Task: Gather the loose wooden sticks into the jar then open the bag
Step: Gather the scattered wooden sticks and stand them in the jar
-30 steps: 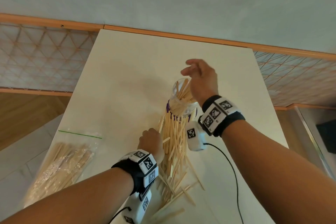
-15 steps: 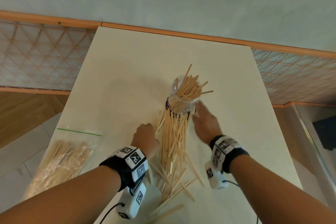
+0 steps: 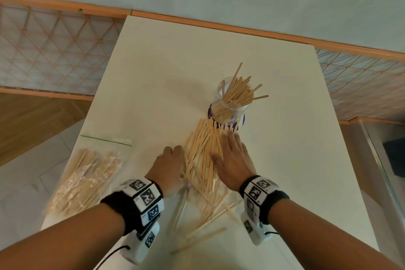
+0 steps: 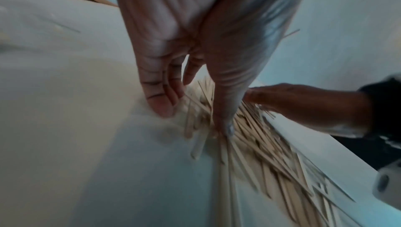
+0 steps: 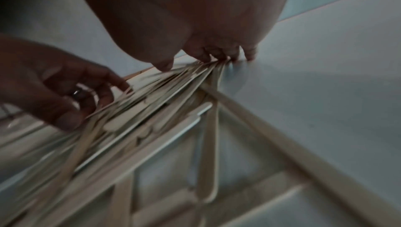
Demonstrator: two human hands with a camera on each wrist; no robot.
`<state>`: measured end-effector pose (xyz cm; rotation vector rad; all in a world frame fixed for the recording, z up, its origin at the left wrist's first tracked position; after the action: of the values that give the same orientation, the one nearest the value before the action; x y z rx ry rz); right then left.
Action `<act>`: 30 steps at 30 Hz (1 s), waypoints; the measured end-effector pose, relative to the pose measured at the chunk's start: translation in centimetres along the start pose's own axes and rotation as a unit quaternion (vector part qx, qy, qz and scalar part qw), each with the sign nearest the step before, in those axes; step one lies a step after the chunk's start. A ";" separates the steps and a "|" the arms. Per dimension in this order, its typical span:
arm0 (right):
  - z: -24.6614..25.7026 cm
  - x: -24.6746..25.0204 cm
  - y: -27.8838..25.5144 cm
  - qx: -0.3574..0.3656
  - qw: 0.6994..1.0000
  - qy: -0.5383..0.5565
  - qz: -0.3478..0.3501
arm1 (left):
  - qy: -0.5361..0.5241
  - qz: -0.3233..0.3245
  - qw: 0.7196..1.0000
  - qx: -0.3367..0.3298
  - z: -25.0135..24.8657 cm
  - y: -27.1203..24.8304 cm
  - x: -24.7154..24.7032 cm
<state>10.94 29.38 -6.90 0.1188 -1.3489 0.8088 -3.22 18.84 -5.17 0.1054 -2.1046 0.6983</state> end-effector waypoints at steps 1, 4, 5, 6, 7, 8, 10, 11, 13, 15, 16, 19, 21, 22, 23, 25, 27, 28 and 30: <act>0.3 -0.3 -0.2 -0.006 1.000 -0.012 0.004 | -0.009 -0.012 1.000 -0.005 -0.3 -0.3 -0.3; 0.1 -0.6 -2.1 -0.029 0.999 -0.036 0.026 | -0.026 -0.025 0.999 -0.013 -0.1 -1.0 -0.7; -0.3 -0.7 -3.0 -0.039 0.998 -0.042 0.036 | -0.029 -0.026 0.999 -0.014 0.1 -1.2 -0.8; -0.6 -0.8 -3.9 -0.044 0.997 -0.049 0.044 | -0.029 -0.028 0.999 -0.013 0.4 -1.5 -0.8; -0.7 -0.8 -4.6 -0.044 0.996 -0.056 0.048 | -0.028 -0.028 0.999 -0.012 0.6 -1.7 -0.9; -0.9 -0.5 -5.0 -0.042 0.997 -0.057 0.043 | -0.026 -0.028 0.999 -0.010 0.8 -1.8 -1.0; -1.0 0.6 -4.5 -0.041 0.998 -0.053 0.006 | -0.024 -0.030 0.999 -0.011 1.1 -2.2 -1.0; -1.1 1.3 -3.6 -0.046 0.998 -0.048 -0.015 | -0.023 -0.032 0.999 -0.014 1.1 -2.3 -1.1; -1.5 2.1 -1.7 -0.077 0.996 -0.023 -0.025 | -0.025 -0.032 0.999 -0.026 0.8 -2.6 -1.2; -1.3 1.3 -1.2 -0.105 0.994 0.008 0.011 | -0.027 -0.025 0.999 -0.038 0.3 -2.9 -1.4; -0.6 0.6 -1.5 -0.099 0.995 0.011 0.027 | -0.029 -0.020 0.999 -0.041 0.2 -3.0 -1.5; 2.1 0.4 -2.2 -0.048 0.999 -0.007 0.003 | -0.036 -0.011 0.998 -0.047 0.3 -3.6 -1.7; 3.9 1.5 -0.7 -0.010 0.999 -0.004 -0.035 | -0.038 -0.010 0.998 -0.055 0.6 -4.2 -1.8; 4.6 1.8 0.2 0.005 0.999 0.000 -0.037 | -0.038 -0.005 0.998 -0.057 0.8 -4.5 -1.9; 5.2 1.9 1.1 0.015 0.999 0.003 -0.028 | -0.037 0.001 0.997 -0.060 1.0 -4.9 -1.9; 6.1 1.1 1.8 0.030 1.000 -0.001 0.004 | -0.038 0.008 0.997 -0.067 1.3 -5.3 -2.0; 7.0 0.0 0.7 0.059 0.998 -0.012 0.035 | -0.038 0.007 0.997 -0.061 1.8 -5.5 -2.0; 7.1 -0.3 -0.4 0.073 0.997 -0.017 0.035 | -0.037 0.003 0.998 -0.052 2.0 -5.5 -2.0; 5.9 0.4 -2.3 0.064 0.997 -0.008 -0.030 | -0.035 -0.017 0.999 -0.024 2.6 -5.3 -1.7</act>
<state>7.45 24.77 -4.18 0.2664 -1.3021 0.8444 -2.42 12.74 -5.35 0.1422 -2.1802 0.6315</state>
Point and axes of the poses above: each hand's wrist, its own y-axis towards the middle knuckle, its own x-axis out of the back of the hand, z = x × y, the point moved 7 cm from there along y, towards the middle knuckle, and after that the axes turned 4 degrees about -z, right-handed, at the moved point
